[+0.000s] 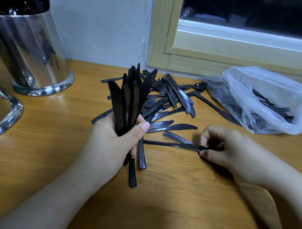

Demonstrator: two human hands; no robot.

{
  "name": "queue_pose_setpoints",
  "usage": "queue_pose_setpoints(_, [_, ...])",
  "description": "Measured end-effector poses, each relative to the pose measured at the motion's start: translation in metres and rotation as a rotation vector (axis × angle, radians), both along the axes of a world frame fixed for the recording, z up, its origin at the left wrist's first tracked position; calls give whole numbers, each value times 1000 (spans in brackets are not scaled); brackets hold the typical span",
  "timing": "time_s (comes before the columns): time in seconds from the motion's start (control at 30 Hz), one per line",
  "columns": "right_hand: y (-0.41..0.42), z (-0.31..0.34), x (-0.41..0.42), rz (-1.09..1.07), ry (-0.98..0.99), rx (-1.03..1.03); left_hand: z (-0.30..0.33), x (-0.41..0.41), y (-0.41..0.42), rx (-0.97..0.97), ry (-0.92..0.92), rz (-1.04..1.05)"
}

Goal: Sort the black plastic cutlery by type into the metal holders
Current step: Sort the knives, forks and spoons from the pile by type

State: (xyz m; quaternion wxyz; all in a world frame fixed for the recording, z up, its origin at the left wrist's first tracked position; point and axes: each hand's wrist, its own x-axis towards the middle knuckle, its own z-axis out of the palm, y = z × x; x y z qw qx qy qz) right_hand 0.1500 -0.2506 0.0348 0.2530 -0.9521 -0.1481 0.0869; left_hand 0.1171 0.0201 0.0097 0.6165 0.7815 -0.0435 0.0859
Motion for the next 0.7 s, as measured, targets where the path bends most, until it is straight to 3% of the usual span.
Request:
queue_pose_setpoints(0.23, [-8,6,-2,-39,52,186,1,-2,-1,-10,1,17])
queue_pose_setpoints(0.4, [-16,6,0,-218,-105,311,1,-1,0,-26,-26,43])
queue_pose_setpoints(0.53, [-1,12,-5,-277,-206,376,7,-5,0,66,-125,77])
queue_pose_setpoints(0.7, [37,10,-18,-211,-163,447,2,-4,4,213,-282,107])
